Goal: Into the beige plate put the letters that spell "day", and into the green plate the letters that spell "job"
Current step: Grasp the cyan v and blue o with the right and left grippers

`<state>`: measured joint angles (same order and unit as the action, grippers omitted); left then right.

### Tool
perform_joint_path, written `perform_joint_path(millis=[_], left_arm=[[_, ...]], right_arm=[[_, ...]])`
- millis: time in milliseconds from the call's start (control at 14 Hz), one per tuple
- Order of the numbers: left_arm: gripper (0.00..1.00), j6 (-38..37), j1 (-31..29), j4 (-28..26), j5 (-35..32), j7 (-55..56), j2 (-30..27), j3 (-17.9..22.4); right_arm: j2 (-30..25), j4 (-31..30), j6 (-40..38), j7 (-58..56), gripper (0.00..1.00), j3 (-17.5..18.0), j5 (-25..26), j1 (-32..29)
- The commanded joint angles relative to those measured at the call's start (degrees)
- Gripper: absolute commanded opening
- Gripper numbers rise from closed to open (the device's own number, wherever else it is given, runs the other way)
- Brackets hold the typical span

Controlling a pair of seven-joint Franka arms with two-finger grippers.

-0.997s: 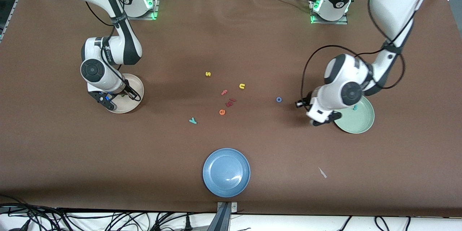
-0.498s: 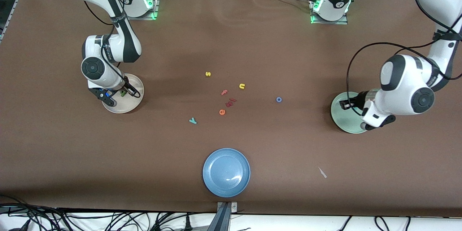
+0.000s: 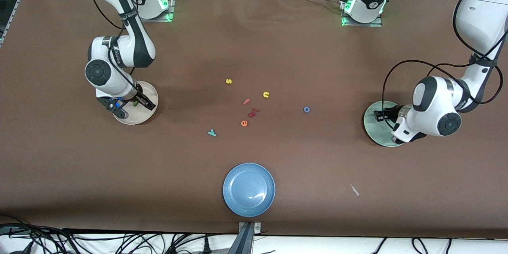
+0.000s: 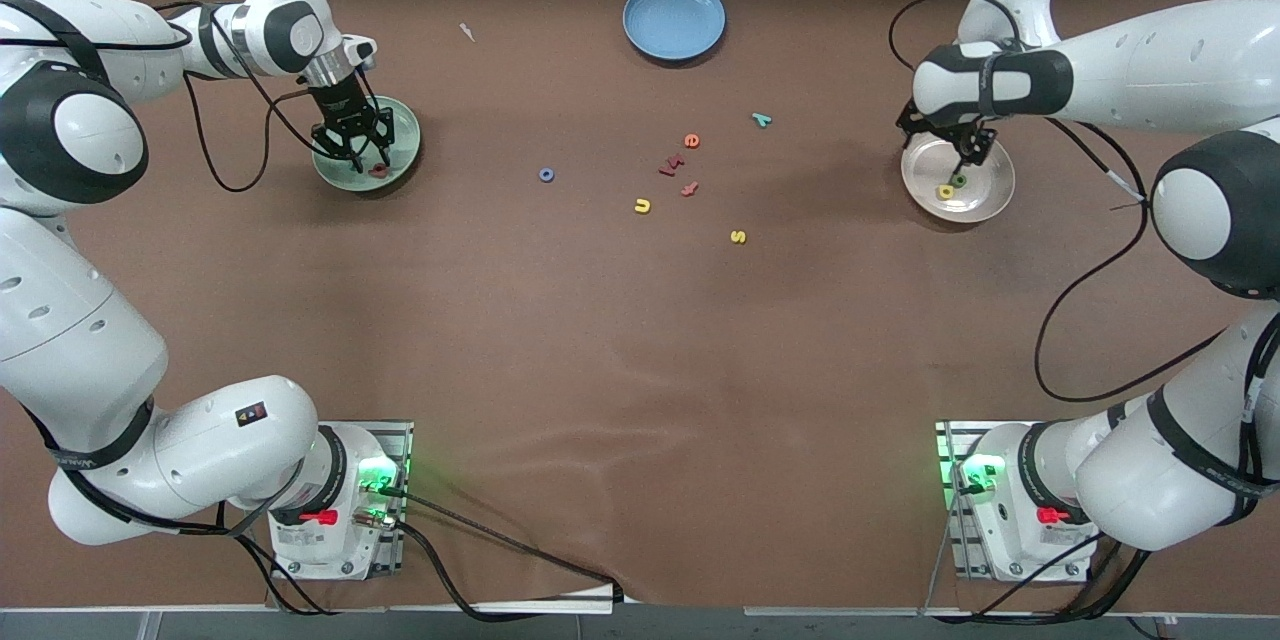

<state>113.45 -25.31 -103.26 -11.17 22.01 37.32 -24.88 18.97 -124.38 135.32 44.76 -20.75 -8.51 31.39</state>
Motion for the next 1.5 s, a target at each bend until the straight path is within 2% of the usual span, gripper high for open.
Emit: perform_joint_path(millis=[0,214,285,427,712,926,1068,1353,1424], left_arm=[[1.0,-1.6,0.3,2.6,-0.2,0.5,-3.3,-2.7],[1.0,-2.6,1.1,4.6,-0.2,9.0,-3.7,-9.6],[1.0,-2.4,2.8,5.7,-0.3,12.4,-3.2,-10.4],[1.0,-1.6,8.4,6.7,-0.1,18.0,-1.5,-10.3],[1.0,7.2,15.4,9.6,-0.3,28.1,4.0,-10.1],[0.97,9.4,17.9,9.6,-0.7,30.9,7.1,-9.7],[0.9,9.8,18.7,9.2,-1.0,31.2,8.6,-9.6],[0.82,9.4,19.2,7.4,-1.0,31.8,9.3,-9.6],[0.82,9.4,19.3,7.4,-1.0,31.9,9.6,-9.6]], right_arm=[[0.9,5.0,-1.8,3.4,1.0,1.8,-5.7,1.2],[7.0,14.0,-1.7,12.8,1.0,5.6,-5.7,2.4],[9.6,17.8,-1.9,13.1,1.0,6.3,-5.7,2.8],[14.8,23.5,-1.7,12.9,1.0,7.7,-5.5,3.2],[22.4,33.3,-1.0,14.1,1.0,9.1,-5.5,5.8],[23.1,34.0,0.0,14.1,1.0,9.1,-5.6,6.7],[24.1,34.0,2.0,14.1,1.0,9.1,-5.5,6.8],[26.6,34.0,6.7,14.0,0.99,9.0,-5.0,7.9],[26.7,34.0,6.9,13.7,0.89,9.0,-4.9,7.9]])
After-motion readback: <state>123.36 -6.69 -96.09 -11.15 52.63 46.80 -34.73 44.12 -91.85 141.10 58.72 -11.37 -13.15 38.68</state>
